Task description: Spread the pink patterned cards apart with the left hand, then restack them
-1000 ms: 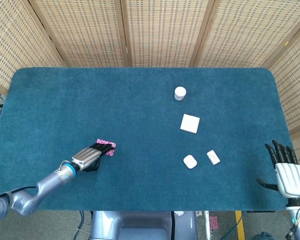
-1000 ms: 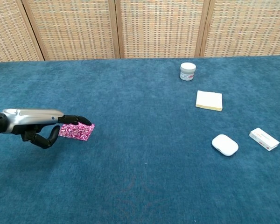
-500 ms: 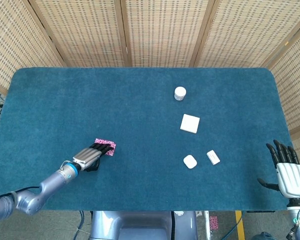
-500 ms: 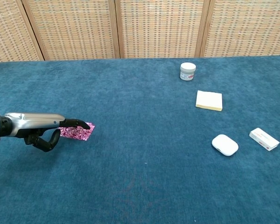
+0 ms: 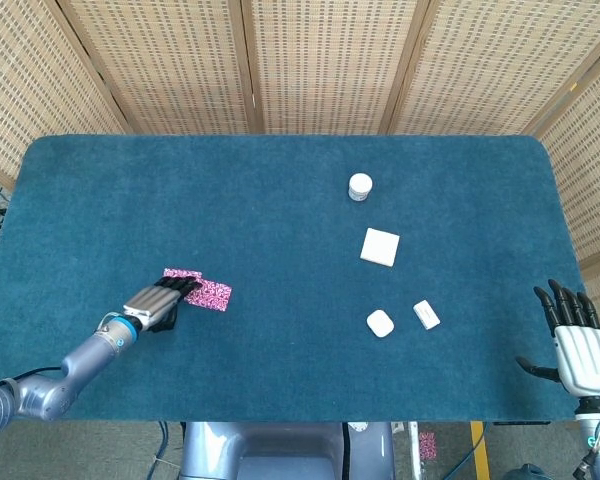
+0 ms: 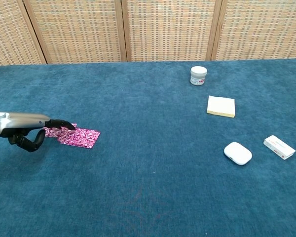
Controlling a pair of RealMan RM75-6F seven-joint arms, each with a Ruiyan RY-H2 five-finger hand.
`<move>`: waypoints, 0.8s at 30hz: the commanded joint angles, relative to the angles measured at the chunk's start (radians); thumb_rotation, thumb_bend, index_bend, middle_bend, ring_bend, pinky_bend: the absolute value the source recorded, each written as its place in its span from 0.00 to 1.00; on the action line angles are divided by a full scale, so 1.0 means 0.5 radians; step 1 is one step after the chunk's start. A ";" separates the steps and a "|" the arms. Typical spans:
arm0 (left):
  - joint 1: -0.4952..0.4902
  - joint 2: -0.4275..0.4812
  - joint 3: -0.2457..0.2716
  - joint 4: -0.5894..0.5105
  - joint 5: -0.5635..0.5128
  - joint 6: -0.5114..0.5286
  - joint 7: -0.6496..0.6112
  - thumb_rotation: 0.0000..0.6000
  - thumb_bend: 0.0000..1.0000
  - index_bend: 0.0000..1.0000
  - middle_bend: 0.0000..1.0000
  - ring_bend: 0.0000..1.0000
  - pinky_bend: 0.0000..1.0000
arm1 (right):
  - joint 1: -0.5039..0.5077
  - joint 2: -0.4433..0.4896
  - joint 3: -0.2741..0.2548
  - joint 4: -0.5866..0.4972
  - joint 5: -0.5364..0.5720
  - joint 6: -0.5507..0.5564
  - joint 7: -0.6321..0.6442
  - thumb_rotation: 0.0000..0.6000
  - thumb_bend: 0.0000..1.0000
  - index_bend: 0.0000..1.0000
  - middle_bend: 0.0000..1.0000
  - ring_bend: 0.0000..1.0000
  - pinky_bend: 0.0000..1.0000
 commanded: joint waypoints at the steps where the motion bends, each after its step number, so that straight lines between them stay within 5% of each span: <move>1: 0.010 0.024 0.003 0.015 -0.010 0.005 -0.015 1.00 1.00 0.03 0.00 0.00 0.00 | 0.002 0.003 -0.002 -0.004 -0.001 -0.005 0.006 1.00 0.00 0.00 0.00 0.00 0.00; 17: 0.062 0.136 0.009 0.103 0.009 -0.042 -0.156 1.00 1.00 0.03 0.00 0.00 0.00 | 0.001 0.003 -0.007 -0.009 -0.004 -0.005 -0.005 1.00 0.00 0.00 0.00 0.00 0.00; 24: 0.103 0.153 -0.062 0.009 0.227 -0.001 -0.390 1.00 1.00 0.03 0.00 0.00 0.00 | 0.004 0.002 -0.008 -0.008 -0.002 -0.009 -0.009 1.00 0.00 0.00 0.00 0.00 0.00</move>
